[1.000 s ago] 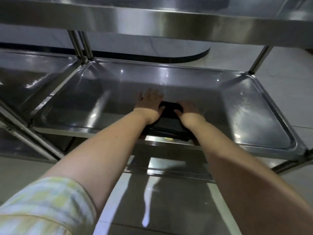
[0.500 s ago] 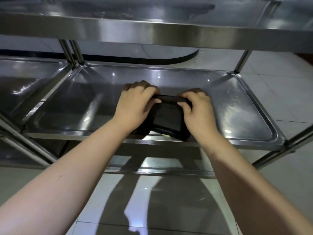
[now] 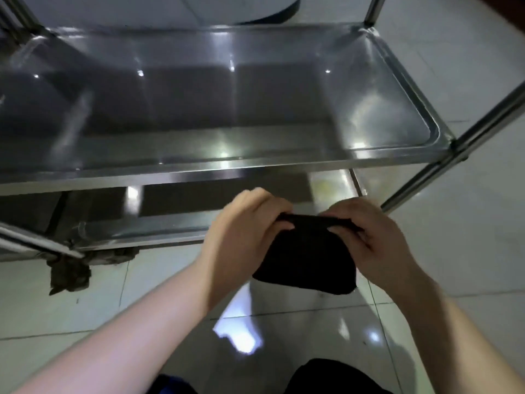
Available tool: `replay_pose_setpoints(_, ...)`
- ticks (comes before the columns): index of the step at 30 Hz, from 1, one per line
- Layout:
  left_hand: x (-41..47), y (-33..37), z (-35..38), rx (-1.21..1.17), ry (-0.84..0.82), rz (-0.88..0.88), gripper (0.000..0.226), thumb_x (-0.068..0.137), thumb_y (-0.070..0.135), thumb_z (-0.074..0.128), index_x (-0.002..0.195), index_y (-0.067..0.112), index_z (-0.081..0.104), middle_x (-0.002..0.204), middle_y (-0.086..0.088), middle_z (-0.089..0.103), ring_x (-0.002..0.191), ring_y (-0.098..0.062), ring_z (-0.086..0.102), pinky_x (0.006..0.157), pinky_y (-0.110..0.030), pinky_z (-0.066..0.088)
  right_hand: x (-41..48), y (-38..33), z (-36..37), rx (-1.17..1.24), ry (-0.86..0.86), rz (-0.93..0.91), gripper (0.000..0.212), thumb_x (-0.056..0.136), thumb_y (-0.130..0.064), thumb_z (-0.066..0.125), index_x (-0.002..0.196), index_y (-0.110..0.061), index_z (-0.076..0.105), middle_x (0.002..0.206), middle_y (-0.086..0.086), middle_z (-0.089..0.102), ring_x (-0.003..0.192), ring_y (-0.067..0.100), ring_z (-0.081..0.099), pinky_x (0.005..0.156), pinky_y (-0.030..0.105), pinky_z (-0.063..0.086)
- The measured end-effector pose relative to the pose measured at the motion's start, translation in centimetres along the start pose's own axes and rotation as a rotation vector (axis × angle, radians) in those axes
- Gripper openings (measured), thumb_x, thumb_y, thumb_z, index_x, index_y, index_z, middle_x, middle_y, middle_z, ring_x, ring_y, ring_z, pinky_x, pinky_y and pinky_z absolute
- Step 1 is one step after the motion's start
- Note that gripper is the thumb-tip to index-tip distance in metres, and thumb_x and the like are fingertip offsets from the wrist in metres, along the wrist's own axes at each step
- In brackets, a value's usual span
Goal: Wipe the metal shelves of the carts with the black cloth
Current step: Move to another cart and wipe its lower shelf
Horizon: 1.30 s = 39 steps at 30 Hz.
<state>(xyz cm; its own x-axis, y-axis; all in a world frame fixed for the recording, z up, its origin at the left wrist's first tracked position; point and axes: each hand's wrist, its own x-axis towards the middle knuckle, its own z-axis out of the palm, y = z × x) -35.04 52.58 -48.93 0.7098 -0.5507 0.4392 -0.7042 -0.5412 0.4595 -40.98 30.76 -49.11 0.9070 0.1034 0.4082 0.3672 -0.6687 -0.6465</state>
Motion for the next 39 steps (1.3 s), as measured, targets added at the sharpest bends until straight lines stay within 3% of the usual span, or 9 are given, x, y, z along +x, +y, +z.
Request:
replay_pose_setpoints(4,-3.1,-2.0,8.3,-0.082,-0.235,-0.151,0.019,0.089,0.033,0.053,0.095,0.018,0.063,0.093,0.006,0.054,0.089,-0.021,0.057,0.076,-0.020,0.036,-5.7,6.8,3.5,0.001,-0.091,0.169,0.038,0.083,-0.006,0.064,0.105,-0.037,0.064,0.096,-0.022,0.062,0.094,0.013,0.060,0.086,0.024,0.045)
replay_pose_setpoints(8,-2.5,-4.3,13.6,-0.046,-0.271,-0.165,0.012,0.089,0.021,0.060,0.095,0.011,0.063,0.091,-0.006,0.058,0.085,-0.026,0.057,0.077,-0.028,0.039,-5.8,11.9,6.8,-0.015,-0.034,0.338,0.022,0.084,-0.009,0.061,0.101,-0.016,0.073,0.094,-0.004,0.067,0.094,0.022,0.062,0.089,0.022,0.045)
replay_pose_setpoints(12,4.0,-8.5,17.5,0.053,-0.123,-0.255,0.018,0.095,0.030,0.056,0.106,0.016,0.063,0.101,-0.013,0.063,0.098,-0.035,0.057,0.082,-0.040,0.043,0.8,17.0,8.2,-0.137,0.067,0.408,0.024,0.092,-0.013,0.059,0.113,-0.013,0.071,0.111,0.007,0.067,0.111,0.025,0.057,0.097,0.024,0.038)
replay_pose_setpoints(14,6.6,-11.4,19.5,0.241,-0.087,-0.333,0.032,0.096,0.026,0.054,0.126,0.014,0.058,0.123,-0.021,0.060,0.117,-0.042,0.053,0.092,-0.045,0.043,3.9,19.4,9.6,-0.407,0.016,0.483,0.042,0.093,-0.027,0.058,0.135,-0.026,0.057,0.138,0.009,0.052,0.130,0.034,0.042,0.107,0.035,0.030)
replay_pose_setpoints(16,6.6,-14.2,21.0,0.371,-0.153,-0.407,0.051,0.092,0.028,0.054,0.142,0.020,0.045,0.145,-0.020,0.042,0.136,-0.042,0.035,0.106,-0.050,0.036,4.9,21.3,11.9,-0.622,-0.225,0.607,0.063,0.094,-0.042,0.056,0.151,-0.042,0.029,0.161,0.002,0.020,0.146,0.036,0.016,0.118,0.046,0.017)
replay_pose_setpoints(22,0.1,-17.8,23.0,0.443,-0.456,-0.570,0.062,0.103,0.047,0.034,0.156,0.041,0.003,0.166,-0.003,-0.012,0.150,-0.032,-0.017,0.122,-0.049,-0.002,1.4,24.9,17.7,-0.574,-0.526,0.506,0.061,0.098,-0.063,0.026,0.153,-0.051,0.002,0.165,-0.010,-0.007,0.150,0.036,-0.010,0.118,0.058,-0.006)
replay_pose_setpoints(26,2.2,-21.0,23.7,0.417,-0.422,-0.607,0.056,0.105,0.043,0.030,0.155,0.044,0.006,0.166,0.006,-0.008,0.151,-0.024,-0.015,0.121,-0.051,-0.005,0.7,25.1,18.5,-0.676,-0.515,0.458,0.059,0.099,-0.061,0.015,0.152,-0.048,-0.008,0.165,-0.006,-0.015,0.148,0.039,-0.017,0.116,0.061,-0.009)
replay_pose_setpoints(34,1.8,-23.3,25.9,0.505,-0.422,-0.554,0.054,0.103,0.048,0.023,0.154,0.049,0.002,0.166,0.007,-0.007,0.152,-0.028,-0.009,0.116,-0.062,-0.005,3.7,26.3,17.4,-0.669,-0.655,0.513,0.071,0.090,-0.076,0.028,0.147,-0.059,-0.010,0.161,-0.015,-0.023,0.146,0.039,-0.025,0.108,0.071,-0.013)
replay_pose_setpoints(39,1.8,-23.3,26.0,0.512,-0.410,-0.559,0.054,0.103,0.048,0.024,0.154,0.049,0.003,0.166,0.006,-0.007,0.152,-0.028,-0.008,0.116,-0.062,-0.006,6.8,28.2,20.7,-0.719,-0.513,0.451,0.066,0.084,-0.083,0.006,0.143,-0.063,-0.016,0.162,-0.015,-0.022,0.146,0.044,-0.021,0.105,0.074,-0.015)
